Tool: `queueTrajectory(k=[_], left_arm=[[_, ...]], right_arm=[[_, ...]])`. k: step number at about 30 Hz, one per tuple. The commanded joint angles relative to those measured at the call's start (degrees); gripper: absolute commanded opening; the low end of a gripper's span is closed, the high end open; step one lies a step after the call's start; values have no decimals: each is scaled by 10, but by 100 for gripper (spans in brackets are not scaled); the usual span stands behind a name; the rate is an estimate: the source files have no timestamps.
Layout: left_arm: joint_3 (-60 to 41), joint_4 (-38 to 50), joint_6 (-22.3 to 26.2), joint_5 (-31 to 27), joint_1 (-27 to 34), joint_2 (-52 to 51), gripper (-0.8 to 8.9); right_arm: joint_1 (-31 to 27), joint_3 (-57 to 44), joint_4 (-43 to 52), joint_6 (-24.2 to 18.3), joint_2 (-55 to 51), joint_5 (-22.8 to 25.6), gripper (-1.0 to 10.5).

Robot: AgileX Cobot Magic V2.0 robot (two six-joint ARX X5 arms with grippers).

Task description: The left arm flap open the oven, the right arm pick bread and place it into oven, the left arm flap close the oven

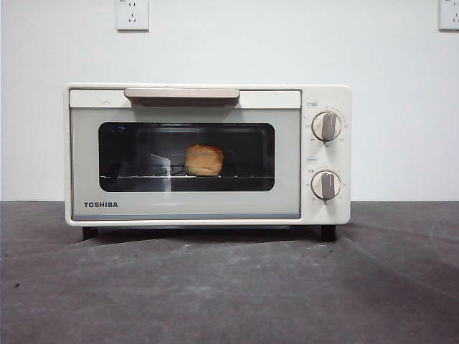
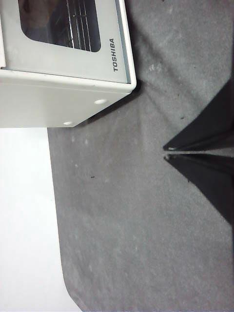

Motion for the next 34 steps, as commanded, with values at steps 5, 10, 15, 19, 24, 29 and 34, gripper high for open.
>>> queueTrajectory(k=[5,10,15,19,24,29,34], left_arm=[[-10,-3,-4,-1,0,-2,16],[-10,-3,-4,-1,0,-2,16],[-10,-3,-4,-1,0,-2,16],[-10,-3,-4,-1,0,-2,16],[-10,-3,-4,-1,0,-2,16],[-10,-3,-4,-1,0,-2,16],[-10,-3,-4,-1,0,-2,16]], right_arm=[[-1,-4,10,8,-2,3,6],[-1,-4,10,8,-2,3,6],[-1,-4,10,8,-2,3,6],[-1,-4,10,8,-2,3,6],[-1,-4,10,8,-2,3,6],[-1,-4,10,8,-2,3,6],[-1,-4,10,8,-2,3,6]])
